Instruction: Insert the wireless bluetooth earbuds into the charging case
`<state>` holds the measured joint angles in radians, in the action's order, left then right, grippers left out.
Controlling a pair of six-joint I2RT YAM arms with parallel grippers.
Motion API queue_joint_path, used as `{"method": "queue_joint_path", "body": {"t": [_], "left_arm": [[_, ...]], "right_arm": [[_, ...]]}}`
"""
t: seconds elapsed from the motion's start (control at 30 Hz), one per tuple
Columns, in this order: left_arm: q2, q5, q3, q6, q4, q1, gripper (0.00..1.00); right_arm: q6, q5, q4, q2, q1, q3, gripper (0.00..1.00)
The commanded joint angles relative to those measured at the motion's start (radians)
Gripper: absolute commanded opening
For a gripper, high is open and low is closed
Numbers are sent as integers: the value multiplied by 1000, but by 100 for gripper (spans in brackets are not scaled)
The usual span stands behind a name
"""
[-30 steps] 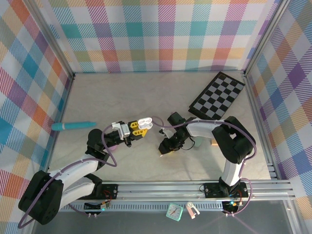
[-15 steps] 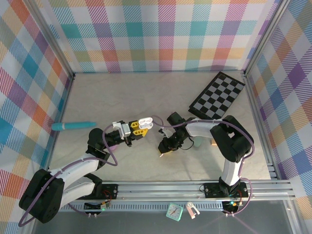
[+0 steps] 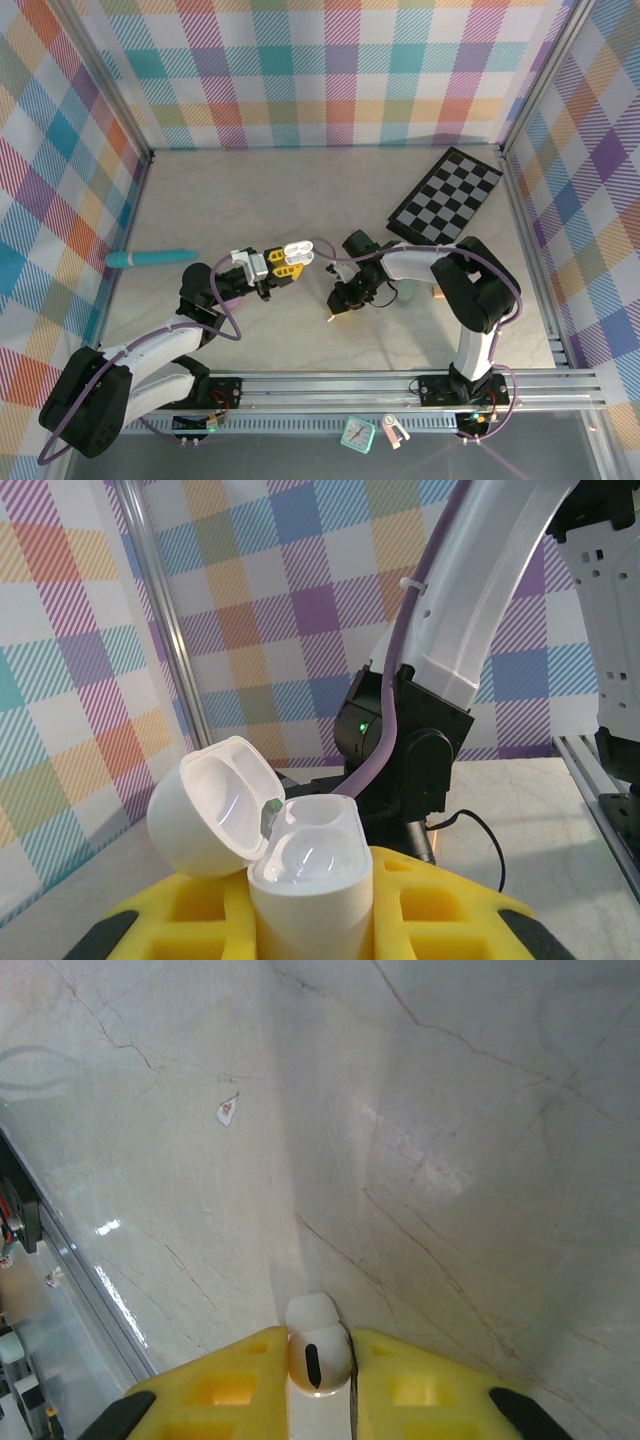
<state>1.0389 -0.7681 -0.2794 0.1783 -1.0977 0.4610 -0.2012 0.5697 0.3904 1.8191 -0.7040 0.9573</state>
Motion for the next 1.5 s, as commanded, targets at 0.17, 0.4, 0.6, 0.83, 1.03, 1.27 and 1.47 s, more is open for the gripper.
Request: {"method": "queue_joint_path", "body": {"t": [0.17, 0.4, 0.6, 0.83, 1.03, 1.27, 1.47], "left_arm": [[1, -6, -18, 32, -14, -9, 18], [17, -5, -23, 30, -8, -8, 18], [44, 18, -47, 60, 70, -1, 18], [104, 12, -106, 120, 213, 33, 19], [197, -18, -125, 23, 109, 33, 12], [237, -88, -181, -6, 177, 38, 13], [253, -127, -211, -22, 214, 47, 13]], "right_arm": [[17, -200, 100, -136, -10, 8, 21], [43, -357, 164, -302, 32, 28, 20], [116, -515, 281, -417, 38, 114, 20], [223, -568, 305, -523, 31, 215, 19], [351, -568, 178, -628, -9, 200, 18], [445, -589, 167, -632, -73, 248, 19], [519, -630, 139, -596, -137, 268, 19]]}}
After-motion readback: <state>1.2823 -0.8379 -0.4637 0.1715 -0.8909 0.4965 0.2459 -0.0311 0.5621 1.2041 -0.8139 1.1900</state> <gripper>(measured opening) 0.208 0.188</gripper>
